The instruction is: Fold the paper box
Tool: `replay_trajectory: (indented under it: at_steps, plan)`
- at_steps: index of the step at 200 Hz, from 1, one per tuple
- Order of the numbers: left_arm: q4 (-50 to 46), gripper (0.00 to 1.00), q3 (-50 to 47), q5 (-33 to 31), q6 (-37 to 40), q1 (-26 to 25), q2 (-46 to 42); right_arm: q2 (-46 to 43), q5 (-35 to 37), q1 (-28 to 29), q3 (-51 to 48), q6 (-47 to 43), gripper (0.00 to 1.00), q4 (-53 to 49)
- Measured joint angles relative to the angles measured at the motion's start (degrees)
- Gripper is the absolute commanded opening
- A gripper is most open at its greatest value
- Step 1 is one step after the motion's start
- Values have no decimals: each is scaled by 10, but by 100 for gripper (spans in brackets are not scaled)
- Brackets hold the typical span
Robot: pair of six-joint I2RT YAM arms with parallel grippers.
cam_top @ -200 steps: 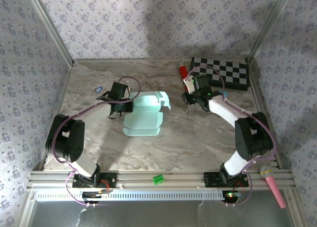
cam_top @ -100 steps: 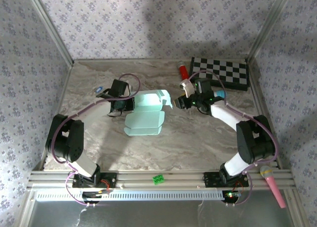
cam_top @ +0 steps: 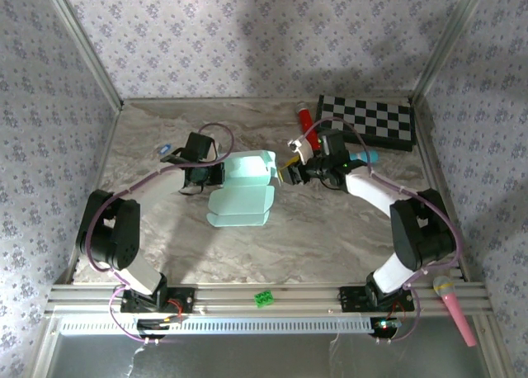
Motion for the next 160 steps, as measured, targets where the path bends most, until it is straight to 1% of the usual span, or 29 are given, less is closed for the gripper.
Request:
replay_trajectory:
  at_steps: [47, 110, 123, 160]
  plan:
    - [0, 0, 2, -3, 0, 0, 0, 32, -19, 10, 27, 0, 47, 0]
    - [-5, 0, 5, -17, -3, 0, 1, 58, -20, 23, 59, 0, 47, -17]
    - [-7, 0, 6, -25, -9, 0, 1, 58, -8, 26, 59, 2, 49, -19]
    - [-9, 0, 6, -54, -32, -3, 0, 49, 74, 26, 56, 33, 50, -19]
